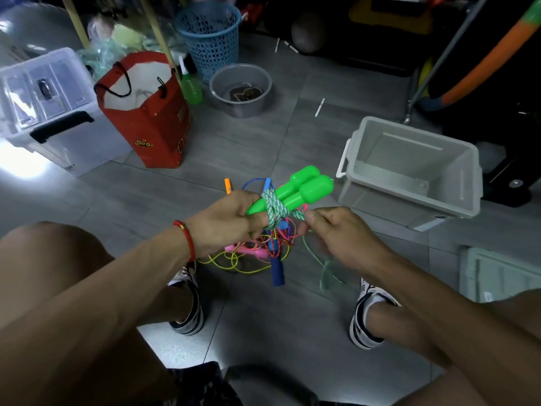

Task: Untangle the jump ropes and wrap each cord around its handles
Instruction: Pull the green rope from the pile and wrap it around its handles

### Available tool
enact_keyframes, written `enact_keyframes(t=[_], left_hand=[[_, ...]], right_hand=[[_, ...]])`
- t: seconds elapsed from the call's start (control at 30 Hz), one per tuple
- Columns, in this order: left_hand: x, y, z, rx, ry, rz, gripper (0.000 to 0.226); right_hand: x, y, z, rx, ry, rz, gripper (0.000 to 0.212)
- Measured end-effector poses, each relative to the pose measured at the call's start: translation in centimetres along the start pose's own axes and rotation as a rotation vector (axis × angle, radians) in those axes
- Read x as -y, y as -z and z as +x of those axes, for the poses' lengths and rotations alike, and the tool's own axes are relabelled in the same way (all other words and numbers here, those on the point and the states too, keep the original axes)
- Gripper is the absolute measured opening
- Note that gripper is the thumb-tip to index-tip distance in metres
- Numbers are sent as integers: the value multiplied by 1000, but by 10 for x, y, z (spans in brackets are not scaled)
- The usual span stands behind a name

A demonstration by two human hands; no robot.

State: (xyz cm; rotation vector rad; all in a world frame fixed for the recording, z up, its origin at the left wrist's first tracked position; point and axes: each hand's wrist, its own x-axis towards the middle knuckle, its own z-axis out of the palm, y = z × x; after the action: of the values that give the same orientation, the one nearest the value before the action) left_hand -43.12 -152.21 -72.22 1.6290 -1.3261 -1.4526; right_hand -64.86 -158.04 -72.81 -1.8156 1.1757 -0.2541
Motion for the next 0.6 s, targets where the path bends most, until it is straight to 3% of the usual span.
enact_keyframes(t=[0.17, 0.33, 0.5, 0.6], left_hand=[[4, -10, 15, -178, -48, 471, 13], [1, -34, 16, -264, -92, 703, 16], [7, -52, 9, -420, -417, 1092, 26], [7, -58, 7, -489, -445, 1221, 25]], right_hand=[[8, -10, -4, -41, -125, 135, 43], [21, -20, -11, -117, -192, 261, 34], [42, -18, -20, -90, -240, 514, 30], [54, -10, -20, -124, -263, 618, 37]])
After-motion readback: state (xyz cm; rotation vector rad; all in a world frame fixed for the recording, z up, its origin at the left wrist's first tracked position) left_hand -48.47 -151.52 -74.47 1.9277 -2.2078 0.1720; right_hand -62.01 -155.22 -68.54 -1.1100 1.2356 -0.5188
